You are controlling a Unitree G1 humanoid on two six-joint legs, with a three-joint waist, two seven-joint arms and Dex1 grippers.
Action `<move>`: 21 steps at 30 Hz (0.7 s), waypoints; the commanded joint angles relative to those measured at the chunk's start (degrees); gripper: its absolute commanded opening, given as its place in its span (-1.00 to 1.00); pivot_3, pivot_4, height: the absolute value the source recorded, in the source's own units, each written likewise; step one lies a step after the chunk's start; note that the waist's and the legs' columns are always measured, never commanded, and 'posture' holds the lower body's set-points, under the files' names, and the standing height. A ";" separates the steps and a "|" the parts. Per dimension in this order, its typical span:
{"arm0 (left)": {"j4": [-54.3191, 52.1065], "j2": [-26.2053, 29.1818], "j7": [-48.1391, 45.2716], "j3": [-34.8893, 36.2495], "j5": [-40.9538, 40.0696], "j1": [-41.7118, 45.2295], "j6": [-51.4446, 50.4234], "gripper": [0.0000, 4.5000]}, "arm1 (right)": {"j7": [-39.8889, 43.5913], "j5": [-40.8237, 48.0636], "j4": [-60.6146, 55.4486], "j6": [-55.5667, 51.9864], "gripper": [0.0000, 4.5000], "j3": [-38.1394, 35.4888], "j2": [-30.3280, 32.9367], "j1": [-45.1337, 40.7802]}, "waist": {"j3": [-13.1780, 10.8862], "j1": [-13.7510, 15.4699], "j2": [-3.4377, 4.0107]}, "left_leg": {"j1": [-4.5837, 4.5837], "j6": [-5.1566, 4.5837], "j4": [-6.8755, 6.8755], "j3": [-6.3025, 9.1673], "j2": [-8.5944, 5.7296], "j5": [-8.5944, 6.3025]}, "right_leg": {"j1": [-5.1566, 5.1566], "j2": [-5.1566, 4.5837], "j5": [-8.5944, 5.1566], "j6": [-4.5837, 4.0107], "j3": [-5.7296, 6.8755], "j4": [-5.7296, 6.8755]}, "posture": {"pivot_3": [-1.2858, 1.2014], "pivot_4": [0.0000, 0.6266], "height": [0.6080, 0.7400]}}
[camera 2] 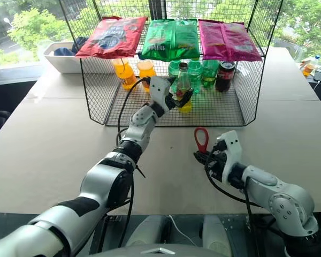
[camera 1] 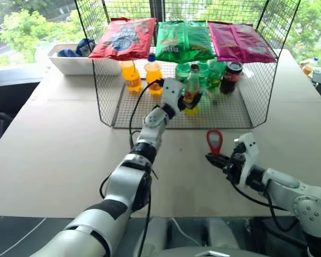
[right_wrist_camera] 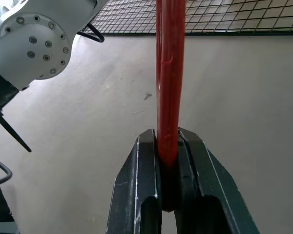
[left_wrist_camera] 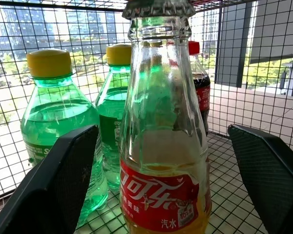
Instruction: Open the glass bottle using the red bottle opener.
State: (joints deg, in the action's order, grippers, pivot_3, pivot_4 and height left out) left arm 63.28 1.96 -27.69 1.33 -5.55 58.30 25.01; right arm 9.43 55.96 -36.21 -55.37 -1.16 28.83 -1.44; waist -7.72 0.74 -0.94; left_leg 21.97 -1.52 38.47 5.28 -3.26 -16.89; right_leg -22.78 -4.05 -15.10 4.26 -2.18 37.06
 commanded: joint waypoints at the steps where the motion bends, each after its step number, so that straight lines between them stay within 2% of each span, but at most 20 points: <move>1: 3.87 -1.38 1.32 -0.60 2.20 3.99 -0.57 0.96 | -0.99 -9.19 -2.59 7.03 -1.00 0.28 0.10 -1.69 | -0.01 -0.09 -0.02 | -0.01 0.00 0.01 0.00 -0.04 0.00 | 0.01 0.00 0.00 0.00 0.00 0.01 | 0.03 -0.52 1.00; 5: 6.83 -2.24 1.82 0.11 2.80 5.98 -1.67 0.96 | -2.67 -17.75 -0.72 14.50 -1.00 -0.22 -2.82 -3.57 | -0.02 -0.34 -0.04 | -0.05 0.01 0.02 0.00 -0.13 0.01 | 0.00 0.02 -0.01 0.02 -0.01 0.08 | 0.03 -0.52 1.00; 14: 9.07 -2.59 4.18 0.82 4.01 8.16 -4.00 0.96 | -1.73 -28.85 1.64 24.28 -1.00 -0.70 -4.67 -6.02 | -0.02 -0.20 -0.04 | -0.02 0.01 0.02 0.03 -0.18 0.01 | -0.01 -0.02 -0.01 0.02 -0.01 0.08 | 0.03 -0.52 1.00; 17: 9.42 -2.53 5.64 0.84 4.66 8.56 -4.25 0.60 | -1.19 -30.57 2.49 25.50 -1.00 -0.45 -5.32 -6.33 | -0.02 -0.18 -0.04 | -0.04 0.01 0.05 0.02 -0.18 0.01 | -0.01 -0.01 -0.01 0.02 -0.01 0.12 | 0.03 -0.52 1.00; 19: 9.69 -2.48 6.77 0.72 5.33 8.79 -4.59 0.20 | -0.74 -31.37 2.73 26.05 -1.00 -0.25 -5.85 -6.34 | -0.02 -0.19 -0.04 | -0.04 0.01 0.03 0.03 -0.19 0.01 | -0.01 -0.01 -0.01 0.02 0.00 0.12 | 0.03 -0.52 1.00; 21: 9.94 -2.42 8.05 0.64 5.95 8.98 -4.86 0.16 | -0.25 -32.05 2.84 26.24 -1.00 -0.17 -6.33 -6.34 | -0.02 -0.25 -0.04 | -0.03 0.01 0.03 0.02 -0.19 0.01 | -0.02 -0.01 -0.01 0.02 -0.01 0.12 | 0.03 -0.52 1.00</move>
State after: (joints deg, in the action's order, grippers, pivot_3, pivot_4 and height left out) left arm 73.25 -0.38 -21.10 2.02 -0.45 65.87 20.24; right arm 8.54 24.65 -32.41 -30.84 -0.84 22.68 -7.36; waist -7.75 0.49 -0.98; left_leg 21.94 -1.51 38.51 5.29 -3.45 -16.88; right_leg -22.80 -4.06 -15.11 4.27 -2.20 37.18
